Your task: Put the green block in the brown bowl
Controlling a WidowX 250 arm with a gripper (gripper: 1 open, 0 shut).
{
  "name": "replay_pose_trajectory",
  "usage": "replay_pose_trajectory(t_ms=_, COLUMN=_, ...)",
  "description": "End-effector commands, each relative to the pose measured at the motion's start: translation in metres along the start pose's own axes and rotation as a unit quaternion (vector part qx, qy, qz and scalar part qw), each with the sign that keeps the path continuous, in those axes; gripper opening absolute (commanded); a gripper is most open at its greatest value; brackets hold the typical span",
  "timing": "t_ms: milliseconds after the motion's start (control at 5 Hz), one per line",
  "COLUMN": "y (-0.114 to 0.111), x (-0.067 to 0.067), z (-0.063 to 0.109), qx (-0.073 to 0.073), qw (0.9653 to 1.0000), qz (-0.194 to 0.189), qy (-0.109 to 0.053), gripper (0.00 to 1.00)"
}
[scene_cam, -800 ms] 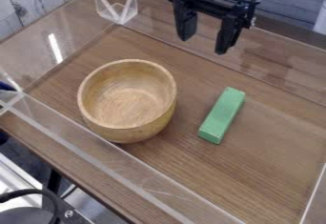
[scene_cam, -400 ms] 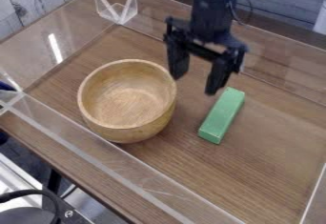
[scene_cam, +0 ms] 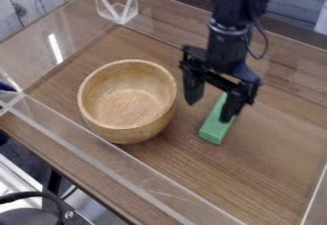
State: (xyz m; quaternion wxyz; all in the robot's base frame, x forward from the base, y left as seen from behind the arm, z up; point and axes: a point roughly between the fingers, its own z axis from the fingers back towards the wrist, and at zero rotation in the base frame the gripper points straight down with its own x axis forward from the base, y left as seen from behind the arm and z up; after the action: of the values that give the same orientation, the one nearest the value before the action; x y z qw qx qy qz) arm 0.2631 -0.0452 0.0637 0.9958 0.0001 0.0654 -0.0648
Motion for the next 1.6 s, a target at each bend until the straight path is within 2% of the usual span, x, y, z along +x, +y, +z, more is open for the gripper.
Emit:
replay_pose_trajectory(t_ms=0, y=-0.008, x=0.010, z=-0.001, qx=0.002, qw=0.9998, qz=-0.009, qy=-0.020, gripper=1.00)
replay_pose_trajectory(t_ms=400, y=-0.010, x=0.019, z=-0.024, qx=0.004, qw=0.9998, qz=-0.015, qy=-0.012, gripper=1.00)
replay_pose_trajectory(t_ms=600, y=-0.010, x=0.021, z=-0.032, qx=-0.002, qw=0.9998, qz=-0.017, qy=-0.013, gripper=0.00)
replay_pose_trajectory(t_ms=1400, y=-0.008, x=0.012, z=-0.037, qx=-0.020, qw=0.9995, qz=-0.023, qy=-0.012, gripper=0.00)
